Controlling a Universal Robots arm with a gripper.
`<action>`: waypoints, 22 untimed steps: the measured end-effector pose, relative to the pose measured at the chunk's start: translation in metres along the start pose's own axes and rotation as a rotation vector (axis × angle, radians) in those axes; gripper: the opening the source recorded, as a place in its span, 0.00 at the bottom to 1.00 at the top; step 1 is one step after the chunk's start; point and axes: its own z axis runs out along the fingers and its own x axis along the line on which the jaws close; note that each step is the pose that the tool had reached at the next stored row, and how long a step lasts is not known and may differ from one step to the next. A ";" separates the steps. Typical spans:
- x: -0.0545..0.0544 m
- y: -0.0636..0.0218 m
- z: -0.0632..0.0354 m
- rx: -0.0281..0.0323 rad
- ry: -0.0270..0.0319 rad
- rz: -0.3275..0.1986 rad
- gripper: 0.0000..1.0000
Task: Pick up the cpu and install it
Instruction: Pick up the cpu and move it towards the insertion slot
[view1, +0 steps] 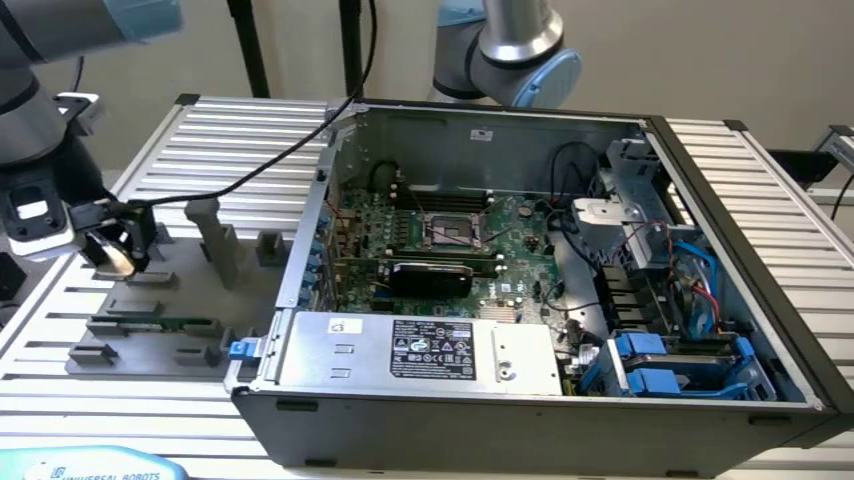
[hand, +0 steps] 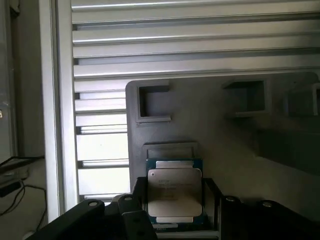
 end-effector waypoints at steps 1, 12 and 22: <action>0.000 0.0003 -0.0045 0.0000 0.0001 0.000 0.55; -0.011 0.0042 -0.0545 0.0000 0.0001 0.000 0.55; -0.036 0.0084 -0.0988 -0.0057 0.0003 -0.001 0.55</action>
